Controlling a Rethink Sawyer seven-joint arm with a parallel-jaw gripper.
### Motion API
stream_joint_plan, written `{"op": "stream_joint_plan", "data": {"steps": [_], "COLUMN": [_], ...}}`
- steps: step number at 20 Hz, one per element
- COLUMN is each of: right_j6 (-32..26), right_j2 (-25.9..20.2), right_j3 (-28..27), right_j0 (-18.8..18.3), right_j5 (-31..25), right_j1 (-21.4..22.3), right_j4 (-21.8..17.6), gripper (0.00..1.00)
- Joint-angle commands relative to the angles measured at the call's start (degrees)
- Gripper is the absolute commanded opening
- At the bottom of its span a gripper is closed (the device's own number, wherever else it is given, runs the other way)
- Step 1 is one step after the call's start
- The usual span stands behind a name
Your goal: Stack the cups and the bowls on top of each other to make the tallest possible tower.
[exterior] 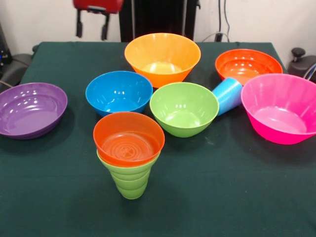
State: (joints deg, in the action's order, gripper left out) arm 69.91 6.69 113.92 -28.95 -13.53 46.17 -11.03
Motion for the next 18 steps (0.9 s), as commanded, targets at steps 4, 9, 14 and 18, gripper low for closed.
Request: {"op": "stream_joint_plan", "data": {"steps": [4,9,14,18], "right_j6": [-5.38,-5.31,-4.62,-2.98], "right_j2": [-7.77,-11.00,-14.14,-15.15], "right_j3": [11.10,9.73,11.77,12.84], "right_j0": [-17.90,-25.84,-33.11,-34.98], "right_j5": [0.64,0.65,2.25,3.49], "right_j1": [4.10,1.89,1.93,1.52], "right_j4": [-14.01,-19.16,-24.45,-28.09], "gripper": [1.00,1.00,1.00,1.00]}}
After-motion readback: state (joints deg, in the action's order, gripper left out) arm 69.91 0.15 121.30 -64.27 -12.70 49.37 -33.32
